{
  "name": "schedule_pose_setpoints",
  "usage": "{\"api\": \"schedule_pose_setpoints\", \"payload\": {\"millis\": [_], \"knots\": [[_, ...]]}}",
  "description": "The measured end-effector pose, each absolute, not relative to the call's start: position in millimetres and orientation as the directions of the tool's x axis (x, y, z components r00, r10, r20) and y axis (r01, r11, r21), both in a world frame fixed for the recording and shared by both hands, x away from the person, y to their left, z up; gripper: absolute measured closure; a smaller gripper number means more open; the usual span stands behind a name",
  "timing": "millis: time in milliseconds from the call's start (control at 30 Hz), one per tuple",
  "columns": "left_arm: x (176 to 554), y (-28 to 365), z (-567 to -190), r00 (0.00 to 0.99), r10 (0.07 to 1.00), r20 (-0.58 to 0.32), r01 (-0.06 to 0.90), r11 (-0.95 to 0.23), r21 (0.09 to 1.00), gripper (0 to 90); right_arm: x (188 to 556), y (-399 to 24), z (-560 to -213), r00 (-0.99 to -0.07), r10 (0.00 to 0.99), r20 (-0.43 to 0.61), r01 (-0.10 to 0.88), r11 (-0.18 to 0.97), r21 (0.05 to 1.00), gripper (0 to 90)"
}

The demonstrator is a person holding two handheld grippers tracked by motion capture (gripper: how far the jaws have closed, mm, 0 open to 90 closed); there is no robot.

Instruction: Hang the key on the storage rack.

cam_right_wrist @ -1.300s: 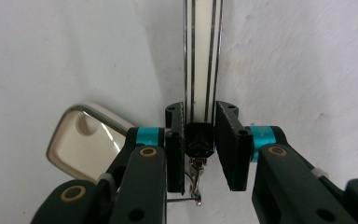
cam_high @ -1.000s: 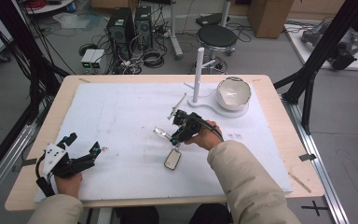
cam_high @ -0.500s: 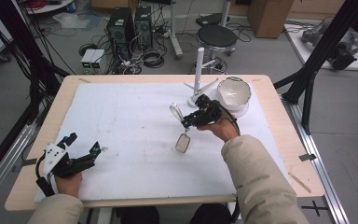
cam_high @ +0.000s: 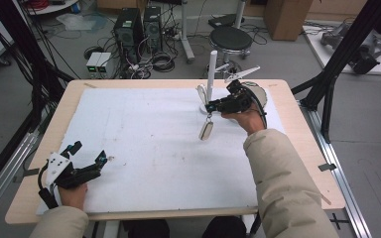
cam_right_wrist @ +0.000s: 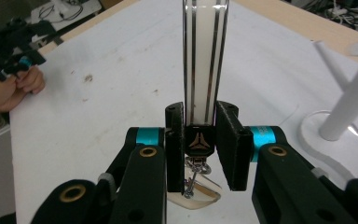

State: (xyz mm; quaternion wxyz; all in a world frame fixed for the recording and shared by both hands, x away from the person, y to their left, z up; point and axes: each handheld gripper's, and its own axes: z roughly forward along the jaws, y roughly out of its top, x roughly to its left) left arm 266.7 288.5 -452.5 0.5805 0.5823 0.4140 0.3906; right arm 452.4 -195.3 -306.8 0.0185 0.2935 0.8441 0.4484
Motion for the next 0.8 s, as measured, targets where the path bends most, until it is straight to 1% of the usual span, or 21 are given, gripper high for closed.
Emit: {"api": "schedule_pose_setpoints", "payload": {"millis": [267, 333, 467, 567, 800], "knots": [[267, 288, -453, 0.353, 0.935, -0.025, 0.026, 0.017, 1.0, 7.9, 472, -208, -311, -0.788, 0.559, 0.256, 0.52, 0.383, 0.764, 74.5], [267, 289, -453, 0.353, 0.935, -0.025, 0.027, 0.017, 0.999, 7.9, 476, -210, -313, -0.778, 0.563, 0.278, 0.536, 0.363, 0.762, 74.5], [267, 289, -453, 0.352, 0.936, -0.027, 0.028, 0.018, 0.999, 7.9, 483, -210, -318, -0.773, 0.572, 0.275, 0.544, 0.374, 0.751, 74.4], [266, 288, -453, 0.353, 0.935, -0.025, 0.026, 0.017, 1.0, 7.9, 486, -211, -321, -0.759, 0.578, 0.301, 0.568, 0.361, 0.74, 74.4], [267, 288, -453, 0.353, 0.935, -0.025, 0.026, 0.017, 1.0, 7.9, 493, -217, -328, -0.74, 0.593, 0.319, 0.593, 0.349, 0.726, 74.4]]}}
